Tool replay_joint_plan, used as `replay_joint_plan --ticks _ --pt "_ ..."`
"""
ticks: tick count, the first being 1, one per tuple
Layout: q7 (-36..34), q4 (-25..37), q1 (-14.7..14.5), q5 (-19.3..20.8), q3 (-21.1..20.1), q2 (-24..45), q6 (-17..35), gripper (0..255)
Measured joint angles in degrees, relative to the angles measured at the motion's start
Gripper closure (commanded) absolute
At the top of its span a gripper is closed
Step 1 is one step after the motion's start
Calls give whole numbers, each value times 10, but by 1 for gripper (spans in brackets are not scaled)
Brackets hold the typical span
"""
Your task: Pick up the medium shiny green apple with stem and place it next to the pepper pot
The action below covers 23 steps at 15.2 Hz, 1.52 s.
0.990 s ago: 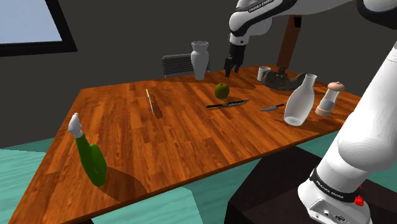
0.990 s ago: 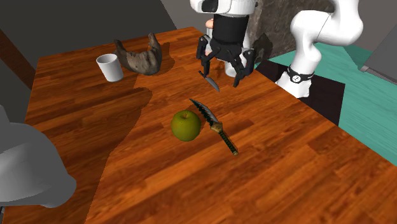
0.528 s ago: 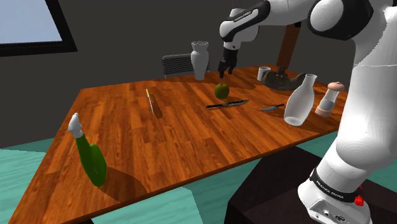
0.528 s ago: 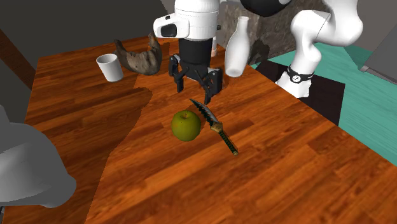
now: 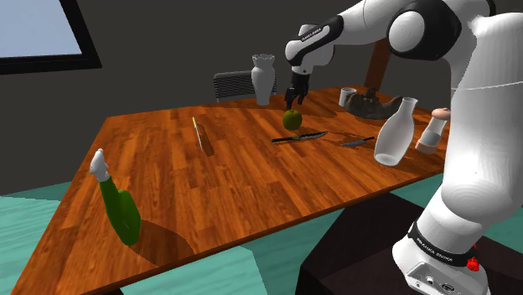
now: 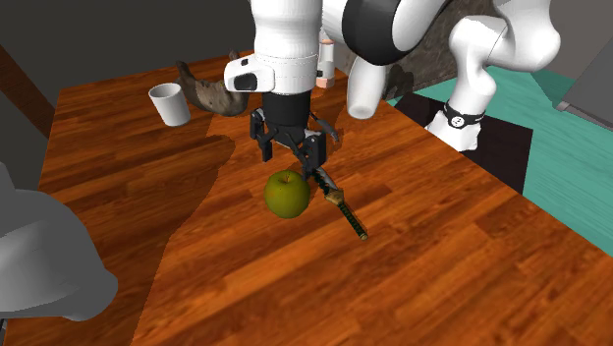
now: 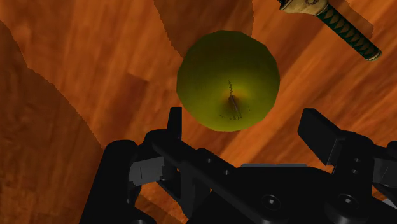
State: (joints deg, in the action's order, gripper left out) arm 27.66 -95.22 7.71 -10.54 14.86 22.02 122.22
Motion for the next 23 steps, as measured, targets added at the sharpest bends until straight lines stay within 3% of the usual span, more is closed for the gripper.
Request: replay_joint_plan --ticks 7,8,18,23 --pt "1 -7 0 -2 -1 4 12 0" --pt "1 -7 0 -2 -1 4 12 255" --pt "1 -7 0 -2 -1 4 12 255" --pt "-3 13 0 2 1 -3 -16 255"
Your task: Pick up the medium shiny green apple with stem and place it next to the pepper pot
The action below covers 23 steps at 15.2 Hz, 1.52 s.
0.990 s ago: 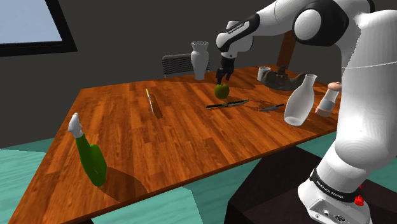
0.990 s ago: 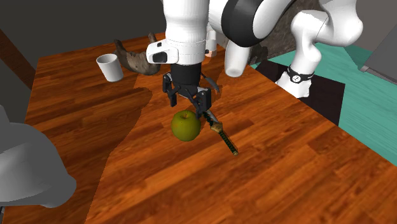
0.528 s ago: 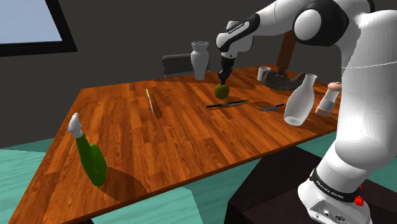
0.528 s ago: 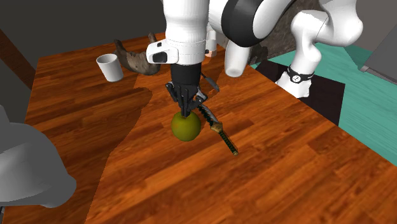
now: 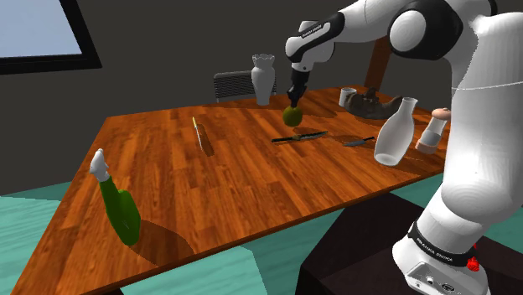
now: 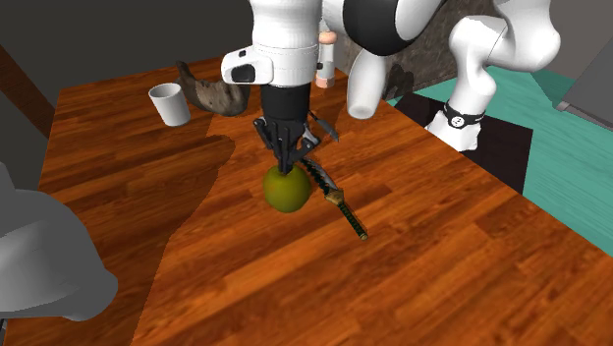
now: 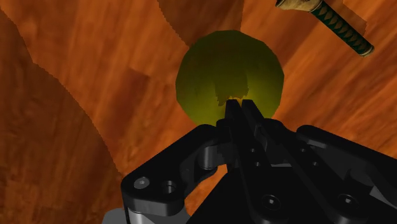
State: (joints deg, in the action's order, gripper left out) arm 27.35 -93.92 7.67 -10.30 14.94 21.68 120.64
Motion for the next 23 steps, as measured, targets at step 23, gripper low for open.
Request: replay_joint_plan --ticks 23 --pt "-19 140 4 14 6 -25 -164 255"
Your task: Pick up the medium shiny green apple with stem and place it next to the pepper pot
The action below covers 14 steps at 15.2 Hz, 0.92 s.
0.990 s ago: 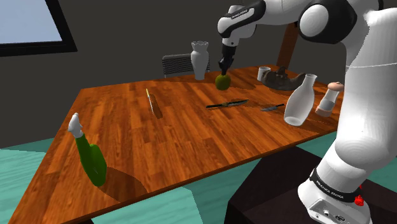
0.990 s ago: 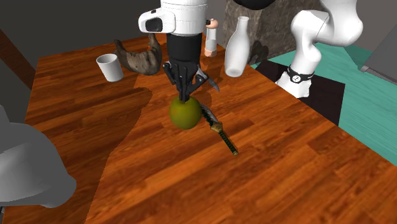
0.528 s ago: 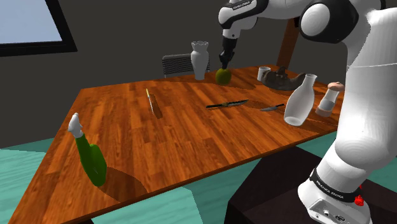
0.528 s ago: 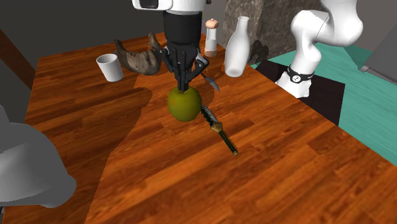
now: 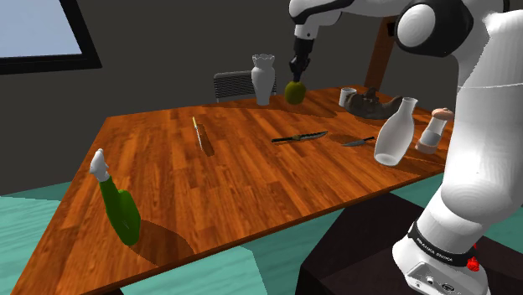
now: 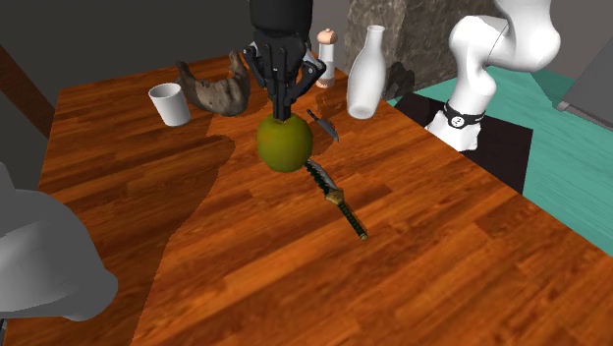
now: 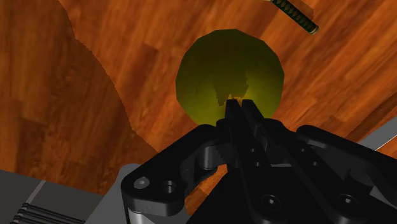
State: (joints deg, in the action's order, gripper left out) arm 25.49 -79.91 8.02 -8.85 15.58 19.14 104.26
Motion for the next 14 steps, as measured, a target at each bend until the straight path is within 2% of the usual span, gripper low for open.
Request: replay_joint_plan --ticks 14 --pt "-5 163 18 -8 1 36 -128 255"
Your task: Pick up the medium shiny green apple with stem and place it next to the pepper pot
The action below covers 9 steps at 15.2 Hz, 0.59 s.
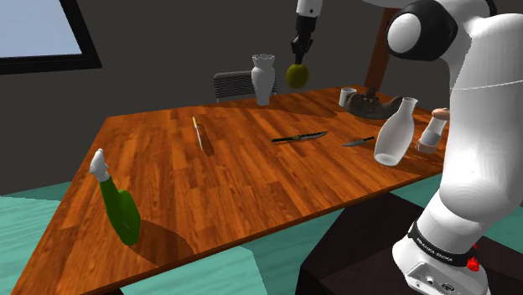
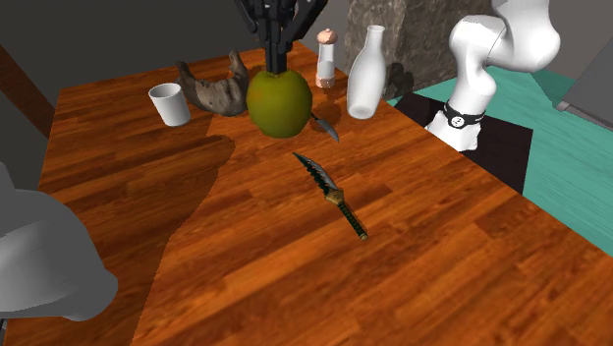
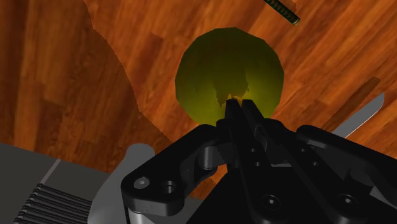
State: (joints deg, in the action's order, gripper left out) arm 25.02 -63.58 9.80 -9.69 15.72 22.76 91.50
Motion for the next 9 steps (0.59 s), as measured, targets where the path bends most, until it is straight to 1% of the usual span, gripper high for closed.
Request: replay_joint_plan --ticks 2,4,6,8,9 --pt "-2 28 3 -2 0 8 -20 255" --pt "-2 72 10 -7 -1 25 -47 255" --pt "-4 98 13 -9 -1 33 -66 255" --pt "-6 146 21 -14 -2 51 -94 255" --pt "-3 128 20 -11 -1 38 -90 255"
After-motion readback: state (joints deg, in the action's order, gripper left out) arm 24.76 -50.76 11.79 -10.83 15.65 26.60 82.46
